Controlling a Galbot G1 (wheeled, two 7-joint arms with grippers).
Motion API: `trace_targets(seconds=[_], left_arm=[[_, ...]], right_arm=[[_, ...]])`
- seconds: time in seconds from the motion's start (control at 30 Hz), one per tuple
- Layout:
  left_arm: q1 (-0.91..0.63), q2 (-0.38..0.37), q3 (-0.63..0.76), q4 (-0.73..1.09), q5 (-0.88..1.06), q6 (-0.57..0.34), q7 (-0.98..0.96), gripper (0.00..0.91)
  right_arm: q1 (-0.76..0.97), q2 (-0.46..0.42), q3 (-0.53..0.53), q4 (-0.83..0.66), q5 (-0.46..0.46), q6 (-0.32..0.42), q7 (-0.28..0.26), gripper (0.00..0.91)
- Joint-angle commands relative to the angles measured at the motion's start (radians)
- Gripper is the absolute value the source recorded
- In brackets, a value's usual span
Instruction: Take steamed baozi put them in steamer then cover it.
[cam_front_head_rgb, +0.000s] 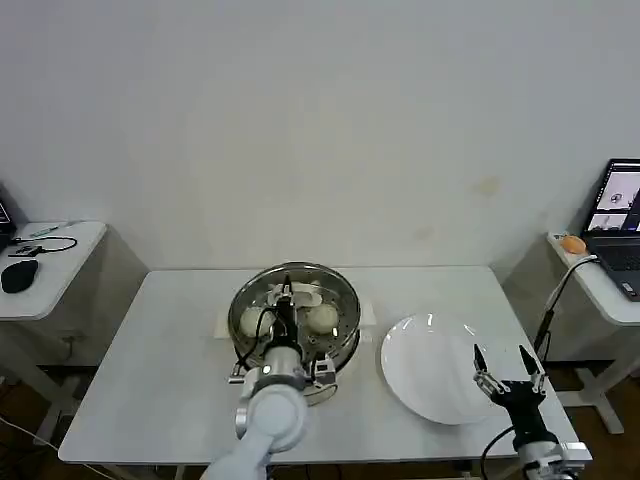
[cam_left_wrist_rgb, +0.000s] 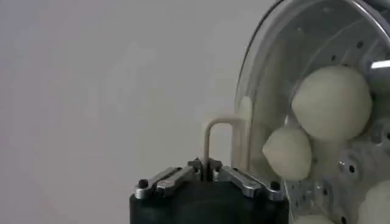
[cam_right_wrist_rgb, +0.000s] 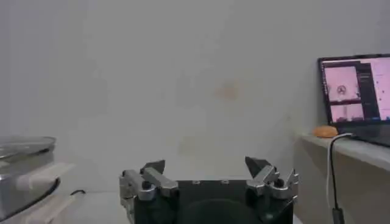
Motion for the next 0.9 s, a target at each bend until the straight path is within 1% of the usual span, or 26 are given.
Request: trace_targets(seconds=[0.03,0.9], left_arm=[[0.008,0.004,-0.007,-0.006,0.002,0.0,0.004,0.0],[0.015,-0.016,-0.01,0.015,-0.006,-0.016,-0.008,0.0]], right_arm=[[0.001,0.001,-0.001,-0.001,-0.002,0.001,0.0,0.907],[-0.01,0.007,0.001,0.005,-0.004,0.007,-0.002,0.907]])
